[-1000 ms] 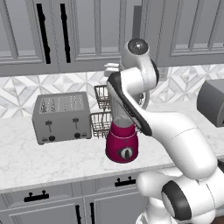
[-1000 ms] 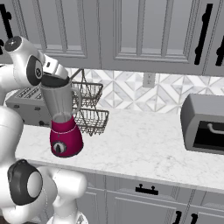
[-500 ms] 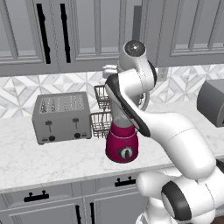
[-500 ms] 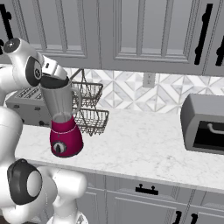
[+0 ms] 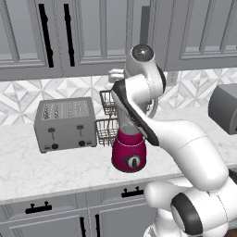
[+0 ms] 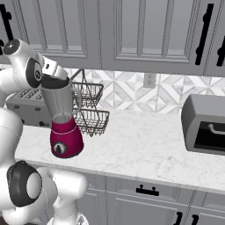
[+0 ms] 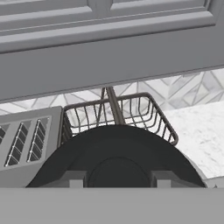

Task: Close the lid blender by securely placing the lid on top.

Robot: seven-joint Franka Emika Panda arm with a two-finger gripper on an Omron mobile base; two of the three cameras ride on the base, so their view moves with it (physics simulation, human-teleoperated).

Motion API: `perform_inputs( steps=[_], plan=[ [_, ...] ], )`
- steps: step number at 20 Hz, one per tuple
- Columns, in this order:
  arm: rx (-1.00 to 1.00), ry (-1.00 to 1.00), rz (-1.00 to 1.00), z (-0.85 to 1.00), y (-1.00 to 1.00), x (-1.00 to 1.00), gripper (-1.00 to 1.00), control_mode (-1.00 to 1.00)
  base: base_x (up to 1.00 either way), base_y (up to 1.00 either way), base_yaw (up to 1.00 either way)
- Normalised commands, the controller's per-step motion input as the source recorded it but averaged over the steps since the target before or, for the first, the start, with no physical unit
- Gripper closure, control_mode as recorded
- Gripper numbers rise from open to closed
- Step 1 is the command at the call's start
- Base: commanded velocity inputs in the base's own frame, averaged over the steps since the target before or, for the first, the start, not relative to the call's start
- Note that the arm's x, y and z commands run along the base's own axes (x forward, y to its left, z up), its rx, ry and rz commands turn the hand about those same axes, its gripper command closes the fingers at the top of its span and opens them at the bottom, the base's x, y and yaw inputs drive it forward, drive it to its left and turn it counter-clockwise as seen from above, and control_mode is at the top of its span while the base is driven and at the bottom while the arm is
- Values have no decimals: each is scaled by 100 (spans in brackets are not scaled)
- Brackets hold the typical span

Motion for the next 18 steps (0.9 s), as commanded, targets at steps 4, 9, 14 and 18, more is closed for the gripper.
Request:
perform_inputs(
  steps=[4,9,14,18],
  plan=[
    [0,-2,0,0,0,22,100,-100,0,0,0],
    [0,-1,0,-3,0,21,100,-100,0,0,0],
    [0,-1,0,-19,0,2,100,-100,0,0,0],
    [-2,-3,0,-29,0,0,100,-100,0,0,0]
  ],
)
